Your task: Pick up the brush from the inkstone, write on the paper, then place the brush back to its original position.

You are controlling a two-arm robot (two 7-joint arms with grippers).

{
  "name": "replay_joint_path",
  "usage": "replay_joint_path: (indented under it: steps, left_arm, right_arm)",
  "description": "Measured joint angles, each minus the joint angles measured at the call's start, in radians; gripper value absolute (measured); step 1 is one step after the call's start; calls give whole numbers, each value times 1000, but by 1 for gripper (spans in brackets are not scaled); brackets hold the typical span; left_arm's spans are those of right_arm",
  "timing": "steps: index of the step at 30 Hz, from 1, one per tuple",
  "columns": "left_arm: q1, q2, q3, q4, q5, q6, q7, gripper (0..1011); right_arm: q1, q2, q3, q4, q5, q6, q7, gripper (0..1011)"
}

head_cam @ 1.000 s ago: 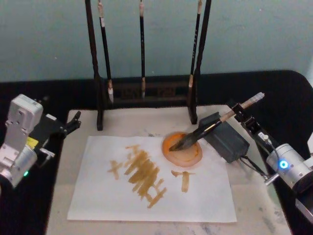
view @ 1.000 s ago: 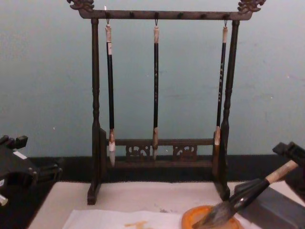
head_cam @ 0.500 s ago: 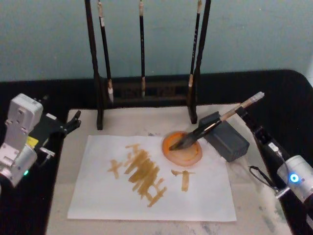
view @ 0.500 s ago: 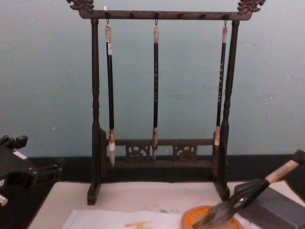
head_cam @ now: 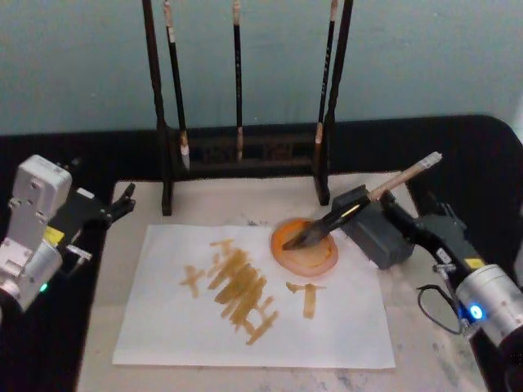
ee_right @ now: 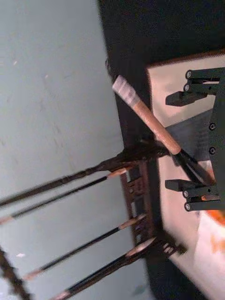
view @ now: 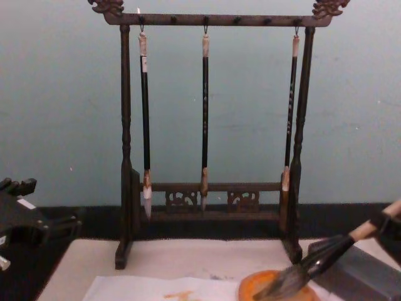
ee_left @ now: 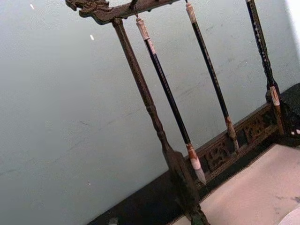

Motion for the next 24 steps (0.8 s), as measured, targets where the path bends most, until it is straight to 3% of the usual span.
replay_joint_path:
  steps: [1,3,4,10,17,24]
  left_arm:
    - [0,0,0,0,0,0,0,1010]
    - [0,0,0,0,0,0,0,1010]
    - [0,0,0,0,0,0,0,1010]
    - [0,0,0,0,0,0,0,1010]
    - [0,0,0,0,0,0,0,1010]
    - [0,0,0,0,0,0,0,1010]
  right_arm:
    - [7,-1,-17,0,-71,-12,-38,1000]
    - [16,-3,-33,1,-140,-22,-73,1000]
    - [24,-7,-48,5,-199,-29,-104,1000]
    - [55,-27,-97,30,-404,-44,-201,1000]
    - [77,-37,-123,44,-534,-31,-251,1000]
    - [78,-38,-125,46,-544,-27,-256,1000]
